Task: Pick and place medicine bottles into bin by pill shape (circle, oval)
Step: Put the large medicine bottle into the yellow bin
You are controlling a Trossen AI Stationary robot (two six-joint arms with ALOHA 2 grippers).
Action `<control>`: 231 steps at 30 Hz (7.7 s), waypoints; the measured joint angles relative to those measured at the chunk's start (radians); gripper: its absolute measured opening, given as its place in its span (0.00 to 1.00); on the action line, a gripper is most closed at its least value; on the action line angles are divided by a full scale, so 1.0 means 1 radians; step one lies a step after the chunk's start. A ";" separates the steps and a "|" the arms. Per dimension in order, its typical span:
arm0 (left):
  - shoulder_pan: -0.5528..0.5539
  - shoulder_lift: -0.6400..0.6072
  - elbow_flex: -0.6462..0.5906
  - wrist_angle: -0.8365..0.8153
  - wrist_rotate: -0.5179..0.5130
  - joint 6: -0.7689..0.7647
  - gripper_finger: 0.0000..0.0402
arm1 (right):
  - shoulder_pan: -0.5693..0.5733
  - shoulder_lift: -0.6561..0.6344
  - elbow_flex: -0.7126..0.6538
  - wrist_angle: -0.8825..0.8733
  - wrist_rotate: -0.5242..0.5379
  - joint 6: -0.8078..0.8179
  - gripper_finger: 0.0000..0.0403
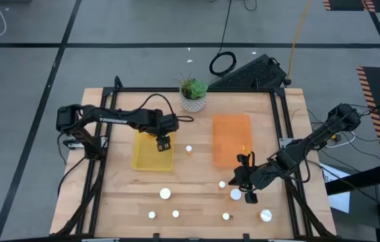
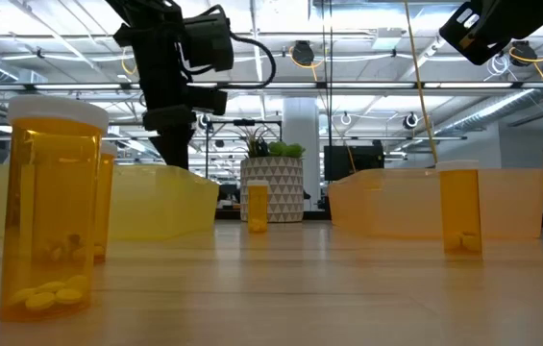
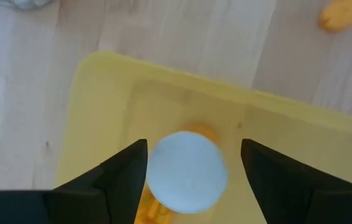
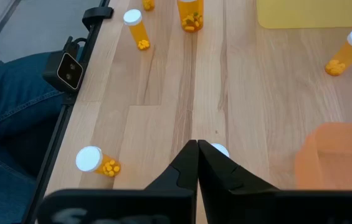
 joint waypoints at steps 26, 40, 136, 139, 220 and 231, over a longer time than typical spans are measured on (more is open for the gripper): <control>-0.345 -0.266 0.002 0.091 -0.172 -0.100 0.65 | 0.000 0.000 0.045 0.083 0.053 0.046 0.05; -0.395 -0.268 0.002 0.114 -0.174 -0.127 0.65 | 0.101 0.003 0.115 -0.175 0.047 0.247 0.05; -0.454 -0.268 0.002 0.225 -0.194 -0.128 0.65 | 0.248 0.504 -0.532 1.131 0.183 0.002 0.62; -0.454 -0.268 0.002 0.225 -0.194 -0.128 0.65 | 0.248 0.505 -0.532 1.134 0.188 -0.015 0.62; -0.539 0.020 0.373 0.214 -0.195 -0.012 0.87 | -0.105 0.227 -0.153 0.615 0.176 -0.160 0.43; -0.534 0.236 0.629 0.068 -0.211 -0.004 0.87 | -0.146 0.227 -0.152 0.598 0.176 -0.196 0.43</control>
